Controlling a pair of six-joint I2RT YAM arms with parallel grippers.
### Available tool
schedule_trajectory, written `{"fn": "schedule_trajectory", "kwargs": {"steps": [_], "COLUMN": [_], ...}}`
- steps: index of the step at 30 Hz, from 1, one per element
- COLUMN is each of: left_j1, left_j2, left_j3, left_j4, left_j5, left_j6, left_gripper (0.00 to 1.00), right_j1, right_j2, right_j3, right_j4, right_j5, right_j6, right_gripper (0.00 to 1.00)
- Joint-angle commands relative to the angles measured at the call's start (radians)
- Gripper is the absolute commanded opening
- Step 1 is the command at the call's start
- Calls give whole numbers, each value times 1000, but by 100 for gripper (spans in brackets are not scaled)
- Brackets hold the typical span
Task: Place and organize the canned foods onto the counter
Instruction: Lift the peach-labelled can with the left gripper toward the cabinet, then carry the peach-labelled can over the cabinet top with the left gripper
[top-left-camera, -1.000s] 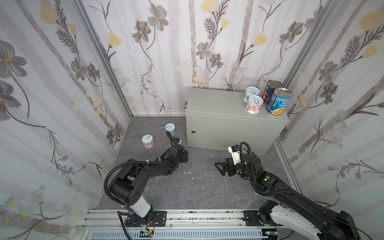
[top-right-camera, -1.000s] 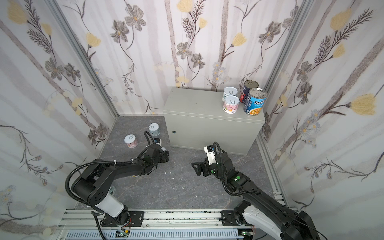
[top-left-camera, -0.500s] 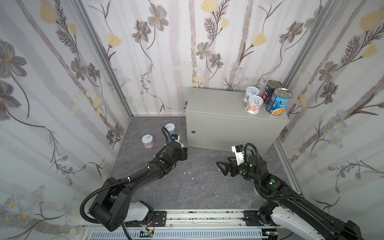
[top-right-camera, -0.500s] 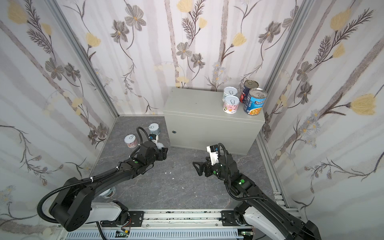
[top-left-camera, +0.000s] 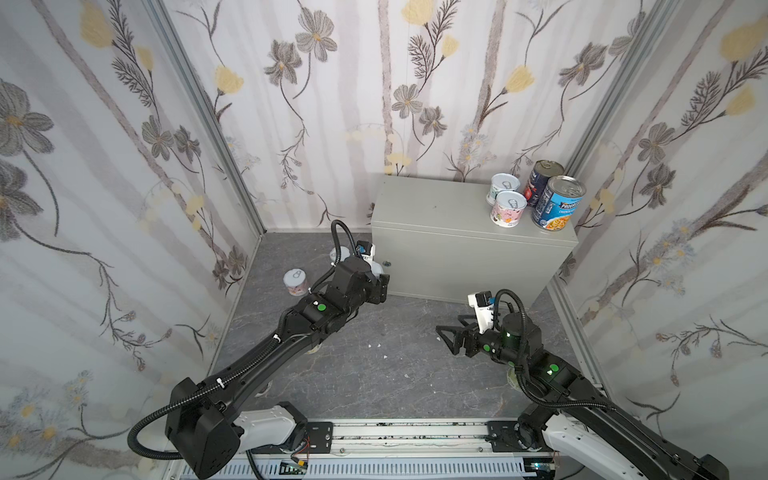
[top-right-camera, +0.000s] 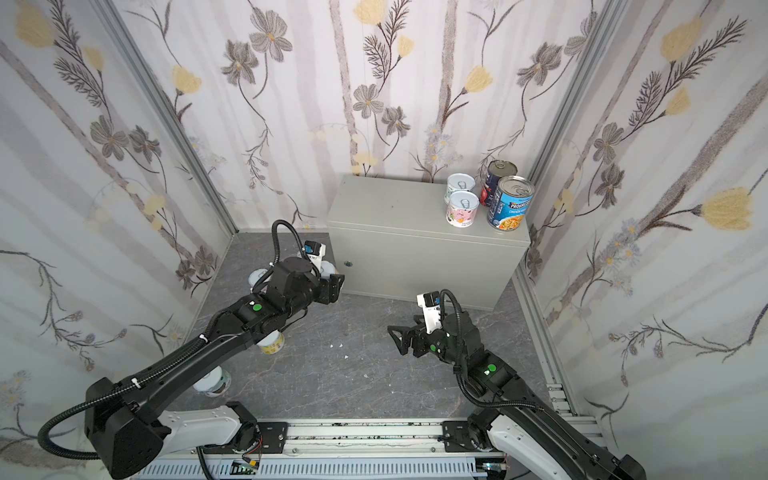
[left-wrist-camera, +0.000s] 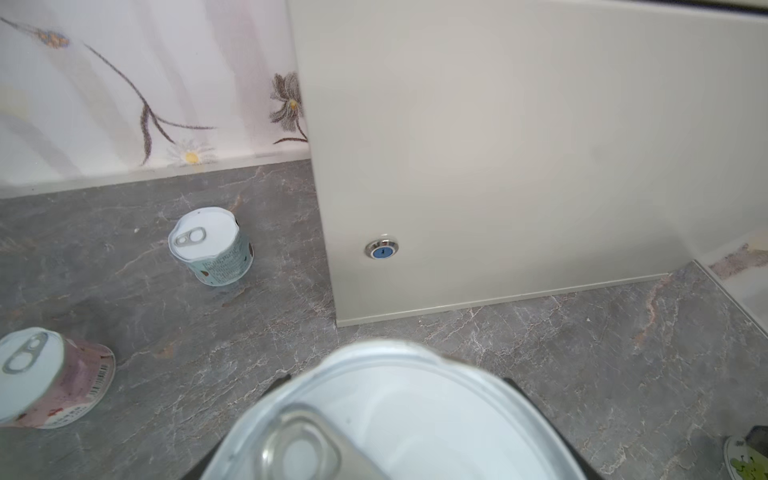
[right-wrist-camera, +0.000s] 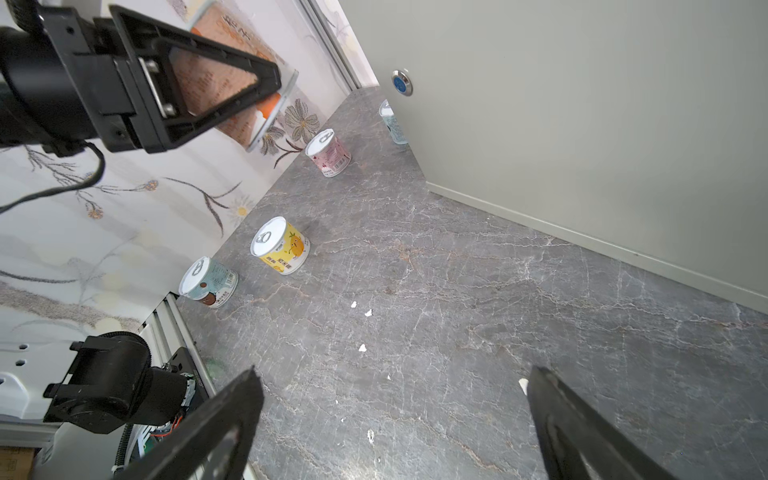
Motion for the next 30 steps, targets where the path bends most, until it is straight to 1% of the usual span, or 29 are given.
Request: {"fn": "schedule_trajectory", "kwargs": {"steps": [1,15,23,30], "left_j1": [-10,-55,-89,-129], "left_j2": [6,234,387,562], "left_j3": [95,583,833,1143], "left_j4": [-76,-333,-399,-450], "left_j5": [-31,-36,-39,-46], "left_j6": [72,190,213,232], "left_gripper": [65,64,62,62], "right_j1": [1,1,1,2], "right_j2": [-8,-16,-27,-22], "right_j3": [5,-10,-34,-52], "right_j4": [-14,-25,-22,-16], "right_j5": [13,14,13,8], "right_j6": [7,-4,-3,-4], "right_gripper": [100,100,100,100]}}
